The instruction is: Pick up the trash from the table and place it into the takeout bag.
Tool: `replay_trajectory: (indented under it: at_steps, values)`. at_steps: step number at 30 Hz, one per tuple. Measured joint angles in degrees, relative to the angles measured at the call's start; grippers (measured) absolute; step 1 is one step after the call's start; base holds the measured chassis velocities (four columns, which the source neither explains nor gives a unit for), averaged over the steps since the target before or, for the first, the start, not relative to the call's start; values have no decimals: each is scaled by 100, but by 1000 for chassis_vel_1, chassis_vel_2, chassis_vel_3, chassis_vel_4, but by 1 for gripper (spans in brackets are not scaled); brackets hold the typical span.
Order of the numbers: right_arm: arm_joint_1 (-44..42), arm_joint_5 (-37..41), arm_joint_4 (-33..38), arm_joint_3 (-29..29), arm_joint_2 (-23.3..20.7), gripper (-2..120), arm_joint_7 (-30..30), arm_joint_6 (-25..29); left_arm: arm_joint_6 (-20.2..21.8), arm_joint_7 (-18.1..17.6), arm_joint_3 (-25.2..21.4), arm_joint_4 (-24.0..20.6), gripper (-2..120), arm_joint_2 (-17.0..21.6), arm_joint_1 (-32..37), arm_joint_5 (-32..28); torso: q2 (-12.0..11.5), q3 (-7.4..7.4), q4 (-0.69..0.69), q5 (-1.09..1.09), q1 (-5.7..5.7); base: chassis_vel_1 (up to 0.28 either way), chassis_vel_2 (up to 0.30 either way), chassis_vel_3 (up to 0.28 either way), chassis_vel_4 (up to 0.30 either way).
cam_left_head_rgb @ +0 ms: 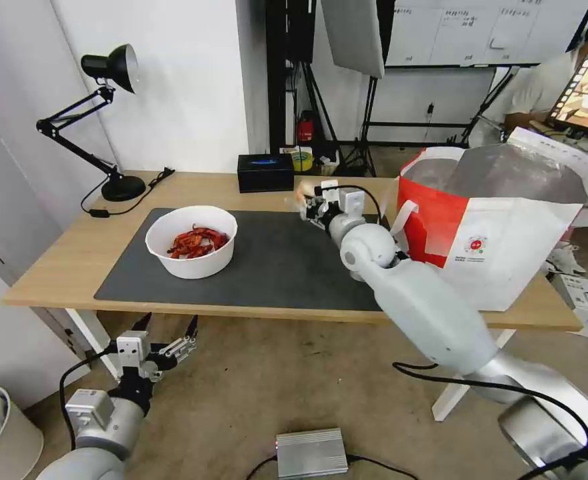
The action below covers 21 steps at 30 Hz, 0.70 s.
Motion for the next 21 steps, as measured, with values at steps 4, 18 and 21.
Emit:
replay_trajectory:
  at_steps: [4, 18, 21]
  values:
    - [-128, -217, 569, 22, -182, 4, 355, -52, 6, -4, -9, -27, 100, -15, 44, -2, 0, 0, 0, 0, 0, 0, 0, 0, 0]
    - [-644, -537, 2077, 876, -1214, 4, 650, -13, 14, -11, 18, -9, 100, -63, 51, 42, 0, 0, -1, 1, 0, 0, 0, 0, 0]
    - [-741, -406, 2249, 1057, -1472, 4, 696, -8, 18, -11, 65, -3, 100, -96, 56, 67, 0, 0, -1, 1, 0, 0, 0, 0, 0]
